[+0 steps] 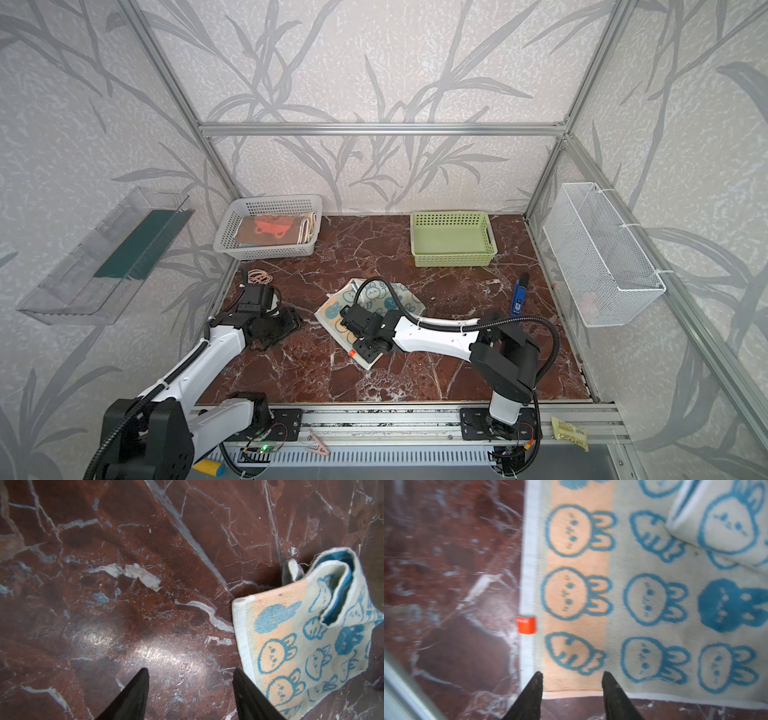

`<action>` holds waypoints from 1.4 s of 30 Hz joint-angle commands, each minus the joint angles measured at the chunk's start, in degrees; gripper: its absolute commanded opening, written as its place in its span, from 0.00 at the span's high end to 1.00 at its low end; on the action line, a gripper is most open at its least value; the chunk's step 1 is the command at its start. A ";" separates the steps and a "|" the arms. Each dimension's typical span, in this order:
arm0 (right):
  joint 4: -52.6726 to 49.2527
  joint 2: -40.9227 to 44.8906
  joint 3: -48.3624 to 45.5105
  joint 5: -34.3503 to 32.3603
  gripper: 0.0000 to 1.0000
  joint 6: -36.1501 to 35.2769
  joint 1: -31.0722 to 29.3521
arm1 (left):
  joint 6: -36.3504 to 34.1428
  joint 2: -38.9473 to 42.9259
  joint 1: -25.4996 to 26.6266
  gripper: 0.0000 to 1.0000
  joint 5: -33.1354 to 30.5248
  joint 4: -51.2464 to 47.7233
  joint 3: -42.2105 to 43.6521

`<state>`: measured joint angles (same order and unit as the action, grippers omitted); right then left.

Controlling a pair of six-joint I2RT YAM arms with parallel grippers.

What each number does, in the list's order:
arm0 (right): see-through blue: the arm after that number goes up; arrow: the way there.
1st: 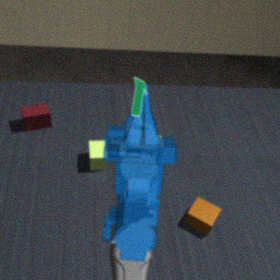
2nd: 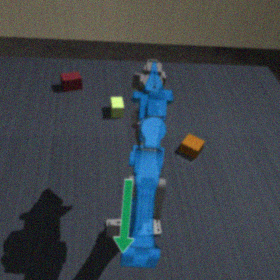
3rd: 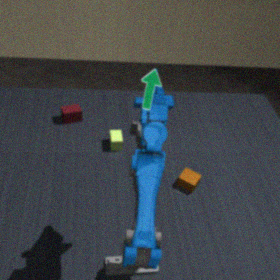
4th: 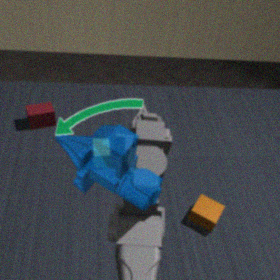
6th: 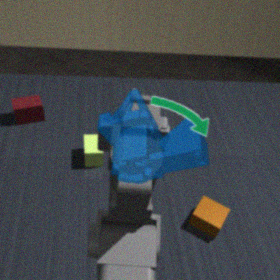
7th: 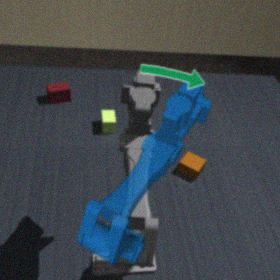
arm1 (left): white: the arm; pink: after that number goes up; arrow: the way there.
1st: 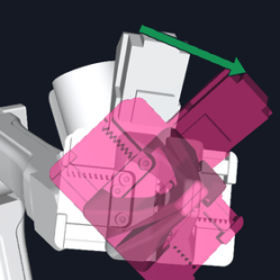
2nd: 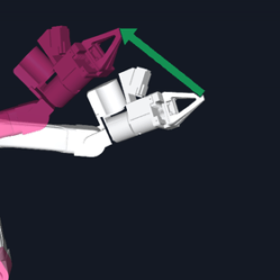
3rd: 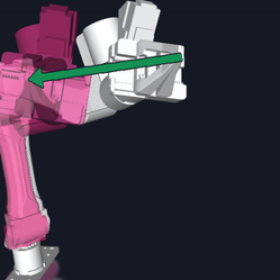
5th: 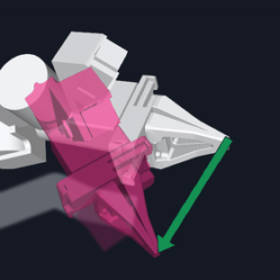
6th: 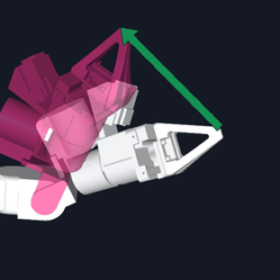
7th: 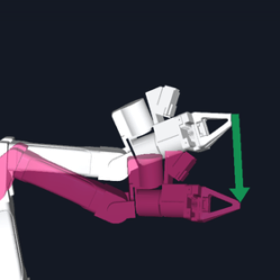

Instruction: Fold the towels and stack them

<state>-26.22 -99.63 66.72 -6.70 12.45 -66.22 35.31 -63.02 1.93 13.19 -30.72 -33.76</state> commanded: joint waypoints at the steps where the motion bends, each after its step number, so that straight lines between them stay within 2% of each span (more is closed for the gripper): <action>1: -1.82 -3.49 4.09 1.45 0.52 1.33 -3.39 | -0.29 -0.90 0.17 0.35 1.19 0.31 -1.41; 3: -2.44 -6.62 6.30 2.31 0.51 1.76 -4.50 | -0.36 -1.78 0.17 0.35 1.79 0.24 -1.56; 10: -11.18 -11.65 9.26 -2.08 0.48 1.67 -4.77 | -1.91 -4.55 0.66 0.35 4.18 1.78 -1.27; 16: -13.56 -11.05 3.98 -3.47 0.49 5.03 -4.73 | -3.34 -12.97 5.97 0.30 2.82 2.46 -4.83; 19: -13.08 -10.45 3.51 -3.92 0.62 5.64 -4.77 | -2.89 -17.04 9.37 0.32 1.94 4.52 -6.67; 23: -11.37 -9.07 3.17 -5.04 0.84 6.01 -4.78 | -1.59 -21.86 10.72 0.34 -0.51 6.98 -8.28; 27: -10.73 -8.37 2.98 -5.09 0.96 5.93 -4.72 | -1.74 -24.82 11.15 0.35 -5.27 8.70 -9.98; 31: -8.92 -6.75 1.50 -5.06 1.00 5.89 -4.78 | -2.34 -29.09 12.09 0.42 -4.59 9.27 -12.84; 36: -6.91 -4.14 -0.01 -5.33 1.00 6.34 -4.76 | -3.41 -36.19 15.40 0.48 -7.95 3.00 -17.31; 38: -6.36 -3.55 -0.45 -5.52 1.00 6.70 -4.71 | -2.83 -37.09 16.11 0.52 -7.48 3.14 -16.98; 42: -5.77 -3.46 -0.91 -5.01 1.00 7.14 -4.71 | -2.19 -35.24 17.69 0.54 -8.63 2.43 -15.74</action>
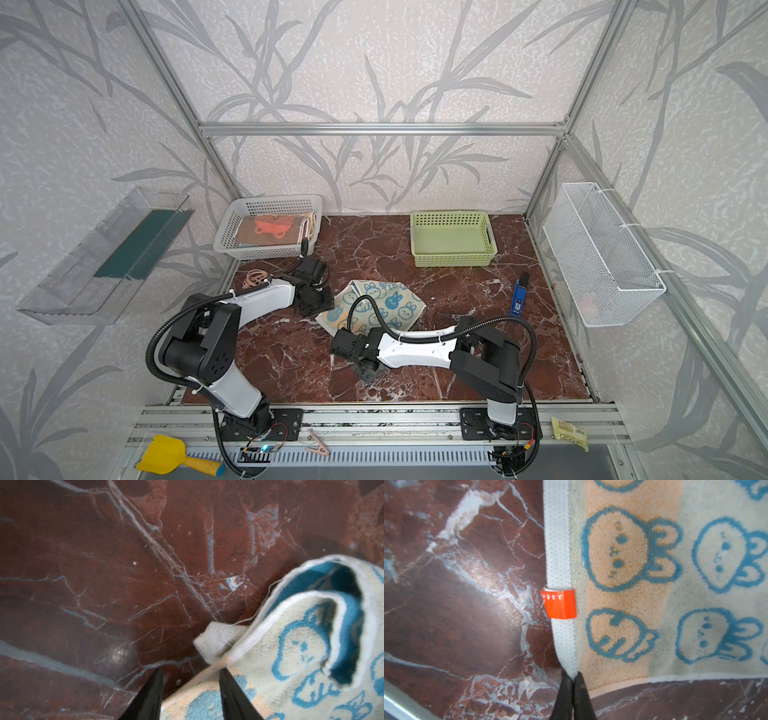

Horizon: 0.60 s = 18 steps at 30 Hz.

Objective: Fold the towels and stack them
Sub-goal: 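Grasp the bunny towel's near corners with both grippers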

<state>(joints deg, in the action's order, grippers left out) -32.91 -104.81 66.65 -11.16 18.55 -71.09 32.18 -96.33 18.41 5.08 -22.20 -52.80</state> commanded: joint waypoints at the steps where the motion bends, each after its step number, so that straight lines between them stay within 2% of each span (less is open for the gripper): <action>1: 1.09 1.57 -0.93 -0.34 1.00 1.06 0.15 | 0.73 -1.39 1.40 0.58 -0.96 -6.48 3.52; 4: 1.58 1.47 -1.34 0.07 1.00 1.19 0.11 | -0.17 1.31 1.45 0.69 -3.02 -8.36 4.00; 7: 1.72 1.95 -1.76 0.00 1.00 1.12 0.09 | -1.08 4.66 1.37 0.85 -5.73 -10.25 4.40; 9: 2.15 2.53 -2.18 -0.15 1.00 0.93 0.15 | -1.40 6.50 1.40 0.90 -7.41 -11.91 4.15; 10: 2.35 2.67 -2.36 -0.18 1.00 0.88 0.15 | -1.47 7.09 1.36 0.88 -7.79 -12.62 4.03; 12: 2.41 2.89 -2.64 -0.18 1.00 0.79 0.16 | -1.32 8.11 1.36 0.60 -8.01 -13.78 3.75; 13: 2.41 2.86 -2.72 -0.10 1.00 0.79 0.16 | -1.01 8.58 1.36 0.50 -7.83 -14.26 3.75; 15: 2.50 2.85 -2.92 0.25 1.00 0.83 0.16 | -0.35 9.49 1.36 0.41 -7.10 -14.54 4.25; 18: 2.89 2.84 -3.37 0.61 1.00 0.98 0.11 | 0.89 10.89 1.36 0.39 -5.52 -14.29 5.82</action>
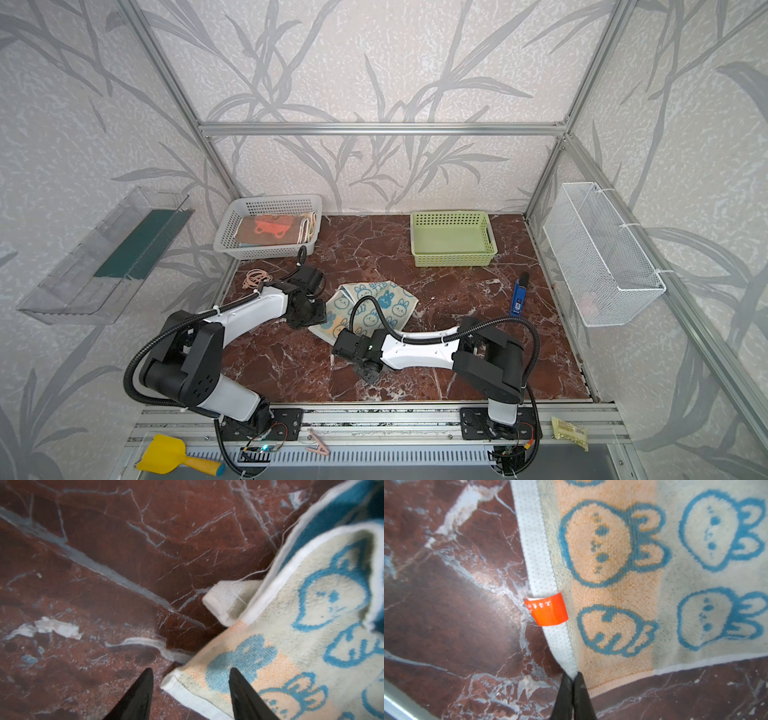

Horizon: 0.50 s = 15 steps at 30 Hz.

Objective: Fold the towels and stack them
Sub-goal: 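Grasp the bunny towel's near corners with both grippers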

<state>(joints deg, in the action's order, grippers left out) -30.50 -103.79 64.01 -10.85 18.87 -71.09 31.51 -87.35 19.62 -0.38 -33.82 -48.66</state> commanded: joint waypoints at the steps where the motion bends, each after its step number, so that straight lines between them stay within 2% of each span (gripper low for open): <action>1: 0.69 1.88 -0.88 0.38 1.00 0.64 0.12 | 1.99 2.24 0.16 0.39 0.36 -2.27 2.54; 8: 1.30 1.95 -1.01 0.39 1.00 0.11 0.13 | 3.43 0.31 0.20 0.39 3.30 2.99 7.87; 12: 1.23 2.29 -1.07 0.17 1.00 0.02 0.03 | 3.03 -3.07 0.16 0.40 3.60 5.87 8.00; 15: 1.05 2.94 -1.42 -0.35 1.00 -0.05 0.07 | 2.77 -4.32 0.20 0.49 4.36 8.32 7.39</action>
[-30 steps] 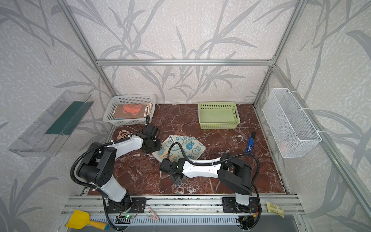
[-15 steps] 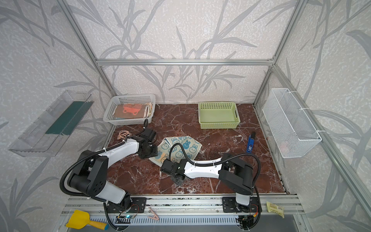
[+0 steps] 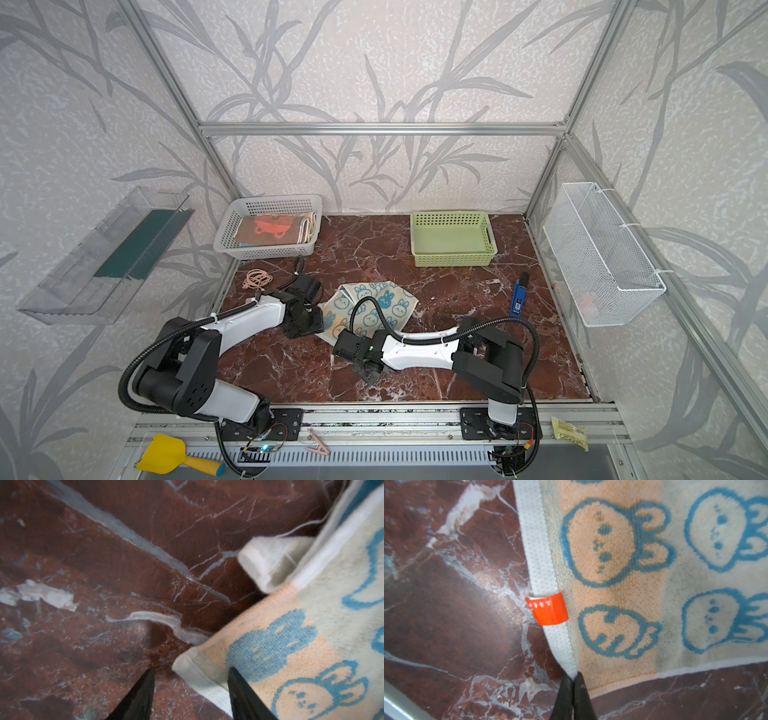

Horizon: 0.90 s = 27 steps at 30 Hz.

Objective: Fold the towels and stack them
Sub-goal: 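Grasp the bunny towel's near corners with both grippers, then lift the bunny towel with both grippers and shake it out in the air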

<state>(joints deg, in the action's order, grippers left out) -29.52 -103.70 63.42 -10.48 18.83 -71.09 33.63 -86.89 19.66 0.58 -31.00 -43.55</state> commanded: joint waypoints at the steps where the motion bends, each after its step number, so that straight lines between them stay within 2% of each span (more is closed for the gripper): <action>1: 0.06 3.01 -0.84 -0.83 1.00 -0.02 0.05 | 0.57 -5.11 0.20 0.55 3.91 5.96 1.71; 7: -1.11 3.59 -0.28 -2.15 1.00 -0.20 0.07 | -1.54 -5.94 0.29 1.00 6.99 4.59 -2.02; 13: -4.13 5.61 1.95 -4.96 1.00 -0.49 -0.01 | -2.68 3.10 -0.06 1.00 7.76 1.14 -3.73; 20: -10.95 17.53 6.90 -14.40 1.00 -3.61 -0.07 | -5.52 19.42 0.08 1.00 6.03 -7.65 -14.62; 23: -12.65 23.47 8.38 -17.65 1.00 -5.43 -0.05 | -8.84 25.41 0.29 1.00 7.18 -9.01 -19.46; 27: -14.51 32.62 10.29 -21.23 1.00 -8.10 -0.68 | -9.90 32.80 0.62 1.00 7.37 -10.95 -25.43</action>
<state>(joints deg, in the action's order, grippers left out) -39.70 -76.20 71.53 -26.22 13.58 -71.26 26.26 -57.65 19.94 7.68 -36.95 -65.87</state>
